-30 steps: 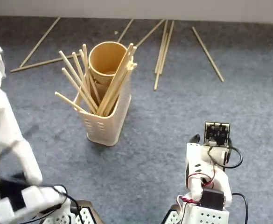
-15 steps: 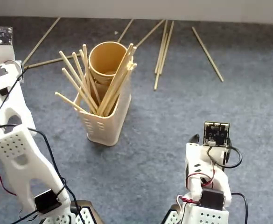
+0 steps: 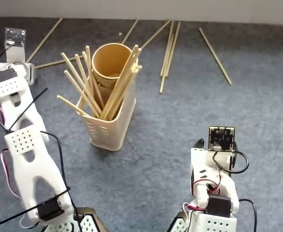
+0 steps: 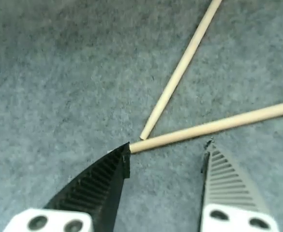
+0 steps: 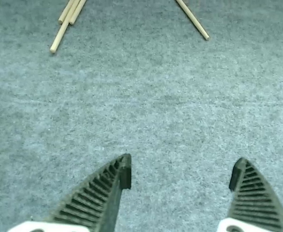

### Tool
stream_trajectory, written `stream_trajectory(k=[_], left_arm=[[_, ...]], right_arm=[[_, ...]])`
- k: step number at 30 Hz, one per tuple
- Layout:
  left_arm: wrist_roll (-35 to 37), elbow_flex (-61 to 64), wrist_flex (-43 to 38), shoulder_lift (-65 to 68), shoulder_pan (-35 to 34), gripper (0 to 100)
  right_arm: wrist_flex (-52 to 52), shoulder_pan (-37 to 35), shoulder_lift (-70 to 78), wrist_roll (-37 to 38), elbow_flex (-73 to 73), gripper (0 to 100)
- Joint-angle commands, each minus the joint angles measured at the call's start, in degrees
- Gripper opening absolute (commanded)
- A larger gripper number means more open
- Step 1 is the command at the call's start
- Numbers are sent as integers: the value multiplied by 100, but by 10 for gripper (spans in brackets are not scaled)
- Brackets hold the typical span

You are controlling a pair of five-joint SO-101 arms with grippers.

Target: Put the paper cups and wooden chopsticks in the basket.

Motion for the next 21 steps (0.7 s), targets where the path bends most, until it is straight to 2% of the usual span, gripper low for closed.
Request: stream_trajectory(k=[1,5,12,18,21], left_arm=[[-35,-1007,-35,251,127,242],[-35,-1314,-325,673,233,239],[-70,-1314,-352,1235,321,239],[-844,-1314,-308,1692,435,228],[-1152,-1314,35,1815,497,158]], right_arm=[[-119,-48,-40,44,338,314],[-119,-48,-40,44,338,314],[-110,-48,-40,44,338,314],[-110,-48,-40,44,338,314],[-110,-48,-31,44,338,314]])
